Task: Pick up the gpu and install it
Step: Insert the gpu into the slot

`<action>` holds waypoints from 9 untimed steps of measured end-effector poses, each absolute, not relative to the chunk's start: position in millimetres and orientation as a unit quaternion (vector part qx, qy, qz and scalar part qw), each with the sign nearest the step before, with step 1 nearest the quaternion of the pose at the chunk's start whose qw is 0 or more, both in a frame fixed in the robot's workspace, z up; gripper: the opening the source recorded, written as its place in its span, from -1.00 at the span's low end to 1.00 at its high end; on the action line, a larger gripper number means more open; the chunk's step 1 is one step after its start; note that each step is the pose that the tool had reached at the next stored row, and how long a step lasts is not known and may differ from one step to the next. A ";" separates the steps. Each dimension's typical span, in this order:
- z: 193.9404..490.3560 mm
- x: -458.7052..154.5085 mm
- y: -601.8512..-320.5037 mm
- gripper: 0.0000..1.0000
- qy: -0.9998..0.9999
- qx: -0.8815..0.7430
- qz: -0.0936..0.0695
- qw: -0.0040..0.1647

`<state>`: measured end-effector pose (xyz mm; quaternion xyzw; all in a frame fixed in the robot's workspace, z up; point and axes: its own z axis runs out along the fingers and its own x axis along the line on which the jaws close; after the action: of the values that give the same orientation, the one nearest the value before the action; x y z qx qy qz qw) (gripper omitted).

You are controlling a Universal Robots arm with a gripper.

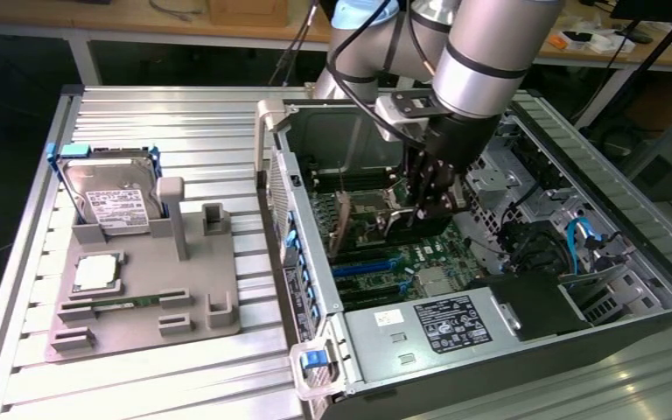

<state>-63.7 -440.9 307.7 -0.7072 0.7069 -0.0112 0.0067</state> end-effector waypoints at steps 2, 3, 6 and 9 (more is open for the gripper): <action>307.0 -63.7 -443.8 -0.46 0.707 -0.707 -0.011 0.007; 306.6 -63.7 -444.9 -0.46 0.707 -0.707 -0.011 0.007; 304.3 -63.8 -447.2 -0.46 0.707 -0.707 -0.012 0.006; 299.7 -67.6 -447.3 -0.46 0.710 -0.704 -0.013 0.005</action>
<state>-67.6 -447.3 299.7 -0.7044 0.7097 -0.0131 0.0053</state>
